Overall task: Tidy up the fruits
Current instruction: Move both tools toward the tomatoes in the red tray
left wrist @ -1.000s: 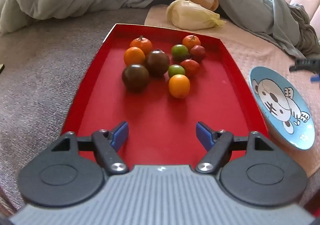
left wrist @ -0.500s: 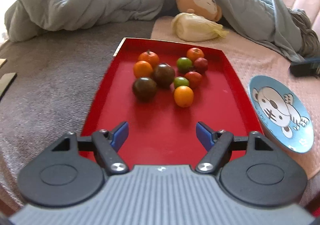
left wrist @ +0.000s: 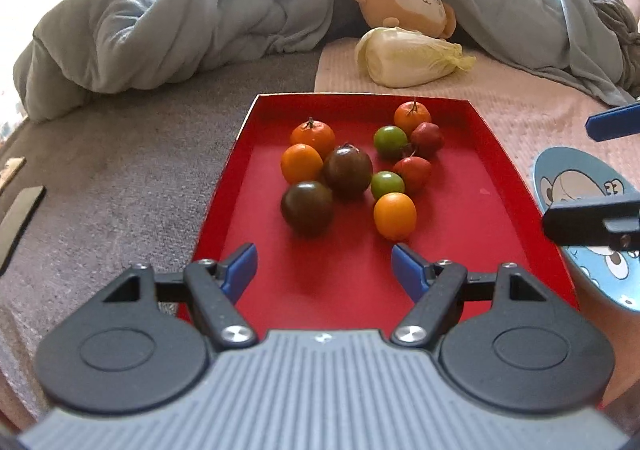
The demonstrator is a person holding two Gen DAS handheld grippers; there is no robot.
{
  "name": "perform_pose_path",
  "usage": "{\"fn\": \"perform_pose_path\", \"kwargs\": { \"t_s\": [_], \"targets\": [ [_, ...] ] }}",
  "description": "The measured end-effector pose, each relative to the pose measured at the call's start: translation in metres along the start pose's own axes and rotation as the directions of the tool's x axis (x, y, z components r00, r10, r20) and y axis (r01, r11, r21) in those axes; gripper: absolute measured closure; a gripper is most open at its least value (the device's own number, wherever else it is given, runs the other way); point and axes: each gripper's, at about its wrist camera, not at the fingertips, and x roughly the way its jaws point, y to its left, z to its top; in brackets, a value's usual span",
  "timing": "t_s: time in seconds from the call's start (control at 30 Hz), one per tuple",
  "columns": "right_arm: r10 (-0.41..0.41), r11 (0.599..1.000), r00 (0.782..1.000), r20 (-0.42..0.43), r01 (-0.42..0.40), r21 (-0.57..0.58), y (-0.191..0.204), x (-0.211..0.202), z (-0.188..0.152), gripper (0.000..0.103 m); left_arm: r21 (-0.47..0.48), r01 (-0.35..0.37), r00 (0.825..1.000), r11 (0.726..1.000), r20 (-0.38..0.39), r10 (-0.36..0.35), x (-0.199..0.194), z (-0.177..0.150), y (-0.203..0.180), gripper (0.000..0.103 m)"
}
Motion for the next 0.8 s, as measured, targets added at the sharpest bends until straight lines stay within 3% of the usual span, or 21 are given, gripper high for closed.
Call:
{"fn": "perform_pose_path", "kwargs": {
  "t_s": [0.37, 0.5, 0.8],
  "targets": [
    [0.074, 0.997, 0.997, -0.021, -0.074, -0.024, 0.008, 0.018, 0.000, 0.000, -0.020, -0.005, 1.000, 1.000, -0.025, 0.004, 0.007, 0.006, 0.008, 0.027],
    [0.092, 0.996, 0.995, -0.037, -0.093, -0.017, 0.005, 0.021, 0.002, 0.013, -0.035, -0.017, 1.000, 0.999, -0.021, 0.016, 0.008, 0.009, 0.011, 0.027],
    [0.099, 0.995, 0.992, -0.076, -0.101, -0.014, 0.003, 0.038, 0.010, 0.027, -0.047, -0.018, 1.000, 0.999, -0.020, 0.018, 0.011, 0.009, 0.015, 0.028]
  ]
}}
